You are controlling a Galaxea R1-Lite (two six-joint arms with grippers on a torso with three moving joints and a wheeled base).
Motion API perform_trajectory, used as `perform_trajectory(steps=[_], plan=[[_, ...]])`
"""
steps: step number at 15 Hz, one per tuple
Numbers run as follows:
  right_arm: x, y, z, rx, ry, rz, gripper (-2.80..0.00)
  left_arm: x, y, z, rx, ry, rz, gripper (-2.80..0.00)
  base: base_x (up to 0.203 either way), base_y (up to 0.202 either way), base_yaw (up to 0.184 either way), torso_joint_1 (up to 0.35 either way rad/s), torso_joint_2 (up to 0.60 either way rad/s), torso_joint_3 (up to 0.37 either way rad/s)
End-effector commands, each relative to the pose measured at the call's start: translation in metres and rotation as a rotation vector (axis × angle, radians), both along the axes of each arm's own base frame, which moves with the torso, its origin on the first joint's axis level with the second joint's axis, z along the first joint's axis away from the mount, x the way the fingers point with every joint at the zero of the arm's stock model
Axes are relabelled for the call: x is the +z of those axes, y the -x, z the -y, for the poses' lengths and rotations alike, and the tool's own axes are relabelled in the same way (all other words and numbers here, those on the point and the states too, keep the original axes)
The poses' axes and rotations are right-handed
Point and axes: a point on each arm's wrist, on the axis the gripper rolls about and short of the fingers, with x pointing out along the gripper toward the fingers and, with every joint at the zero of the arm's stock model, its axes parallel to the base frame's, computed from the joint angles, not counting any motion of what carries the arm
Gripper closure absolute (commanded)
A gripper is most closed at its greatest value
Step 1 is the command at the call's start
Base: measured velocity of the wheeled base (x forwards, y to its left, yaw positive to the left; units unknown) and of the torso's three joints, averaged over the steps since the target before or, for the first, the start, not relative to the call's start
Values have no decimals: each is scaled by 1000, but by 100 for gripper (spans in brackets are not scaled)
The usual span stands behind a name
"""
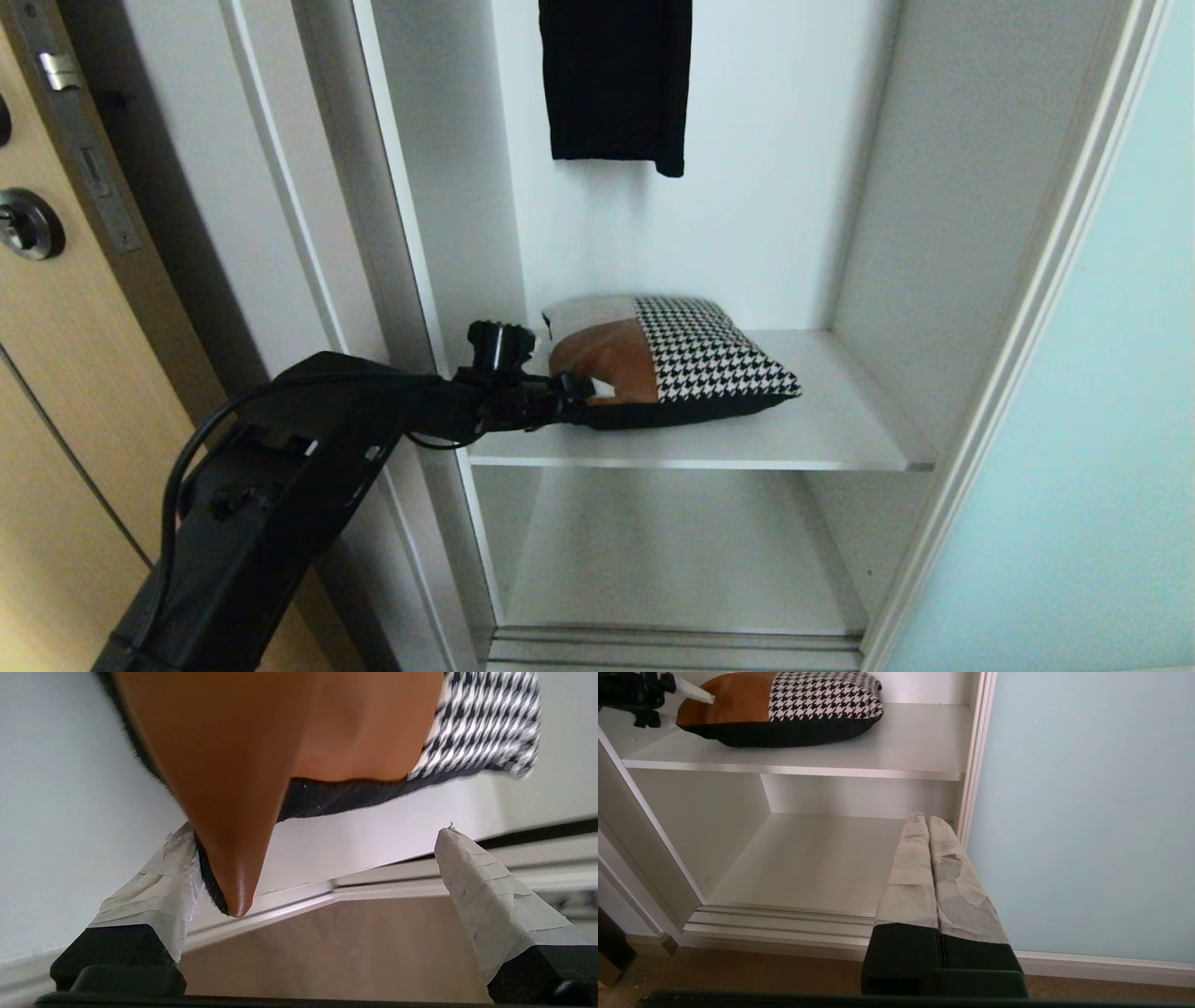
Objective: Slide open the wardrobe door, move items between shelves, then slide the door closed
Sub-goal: Place the pillow on the lower shelf
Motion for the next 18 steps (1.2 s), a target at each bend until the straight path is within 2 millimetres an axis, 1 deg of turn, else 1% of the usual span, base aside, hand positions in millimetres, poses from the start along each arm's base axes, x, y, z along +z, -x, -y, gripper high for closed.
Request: perform_trajectory(steps=[1,6,10,14,15,18], plan=[[0,0,0,0,0,2,0,-9,-2,1,-22,-22,41,-280,0,0,0,0,0,0],[0,0,0,0,0,2,0,-9,-3,0,-14,-24,51,-280,0,0,0,0,0,0],[0,0,0,0,0,2,0,-8,-8,-9,47,-38,80,-280,0,0,0,0,0,0],[0,0,0,0,0,1,0,-7,-10,-13,60,-33,103,-280,0,0,0,0,0,0],[0,0,0,0,0,2,0,-10,-11,-12,69,-35,115,0,0,0,0,0,0,0],[0,0,0,0,0,1,0,-14,-12,-11,71,-38,129,0,0,0,0,0,0,0]])
